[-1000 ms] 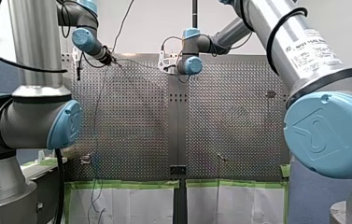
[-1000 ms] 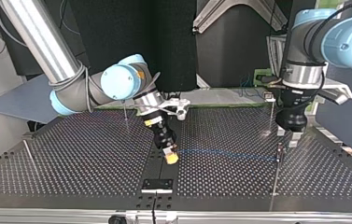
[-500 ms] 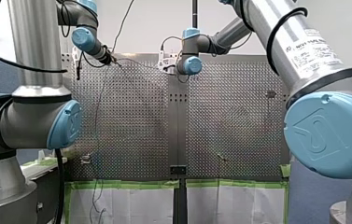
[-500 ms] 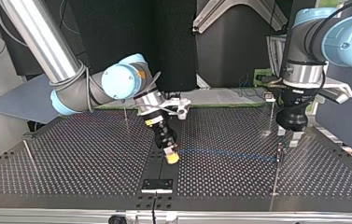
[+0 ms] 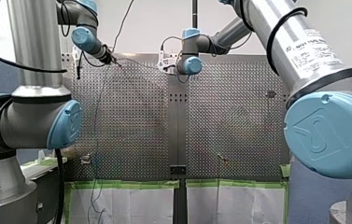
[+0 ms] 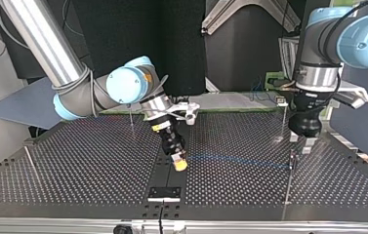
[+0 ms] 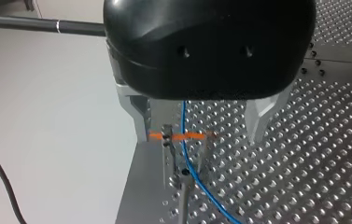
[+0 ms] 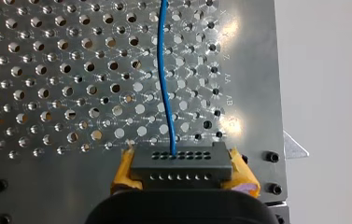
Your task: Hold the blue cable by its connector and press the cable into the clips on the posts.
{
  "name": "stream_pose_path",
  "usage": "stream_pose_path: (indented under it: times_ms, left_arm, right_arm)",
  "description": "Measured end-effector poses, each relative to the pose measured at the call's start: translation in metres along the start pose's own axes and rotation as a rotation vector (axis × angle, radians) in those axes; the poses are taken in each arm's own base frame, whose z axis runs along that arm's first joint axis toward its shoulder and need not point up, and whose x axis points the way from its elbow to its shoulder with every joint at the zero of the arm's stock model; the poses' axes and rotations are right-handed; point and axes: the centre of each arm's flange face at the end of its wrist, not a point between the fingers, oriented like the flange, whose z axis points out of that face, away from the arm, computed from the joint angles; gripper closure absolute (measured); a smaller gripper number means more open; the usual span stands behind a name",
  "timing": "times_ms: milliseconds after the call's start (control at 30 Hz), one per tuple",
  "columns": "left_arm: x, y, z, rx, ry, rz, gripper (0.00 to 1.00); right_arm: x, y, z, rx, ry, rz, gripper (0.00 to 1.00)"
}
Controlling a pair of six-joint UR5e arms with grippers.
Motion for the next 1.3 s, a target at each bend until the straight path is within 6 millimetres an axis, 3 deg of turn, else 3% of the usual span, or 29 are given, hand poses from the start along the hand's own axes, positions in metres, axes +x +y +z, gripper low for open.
stream_pose_path:
  times_ms: [200, 700, 1300]
  left_arm:
    - [-0.006, -0.011, -0.005, 0.064, -0.015, 0.044, 0.0]
    - [-0.016, -0.031, 0.01, 0.122, -0.055, 0.025, 0.0]
    - [-0.003, -0.054, 0.028, 0.098, -0.01, 0.065, 0.0]
  right_arm:
    - [0.0, 0.0, 0.0, 0.001, -0.001, 0.0, 1.0]
    - [0.0, -0.003, 0.0, 0.003, -0.001, 0.001, 1.0]
    - [0.0, -0.01, -0.001, 0.012, -0.002, 0.002, 1.0]
